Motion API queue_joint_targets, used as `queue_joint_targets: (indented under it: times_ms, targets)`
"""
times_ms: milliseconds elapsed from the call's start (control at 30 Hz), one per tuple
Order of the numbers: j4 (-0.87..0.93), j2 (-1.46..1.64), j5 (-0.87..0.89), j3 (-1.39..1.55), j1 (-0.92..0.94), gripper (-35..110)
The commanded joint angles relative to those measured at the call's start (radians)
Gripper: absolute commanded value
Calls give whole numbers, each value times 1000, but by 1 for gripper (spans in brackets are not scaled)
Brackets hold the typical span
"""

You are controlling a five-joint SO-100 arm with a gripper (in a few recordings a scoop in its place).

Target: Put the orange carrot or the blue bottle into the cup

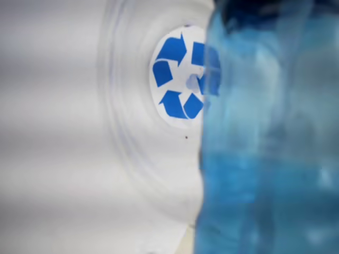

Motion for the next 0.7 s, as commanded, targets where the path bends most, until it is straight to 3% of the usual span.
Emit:
queue_joint_targets:
  times_ms: [0, 667]
  targets:
    - [14, 66, 18, -28, -14, 26]
    - [14, 67, 12, -26, -25, 27]
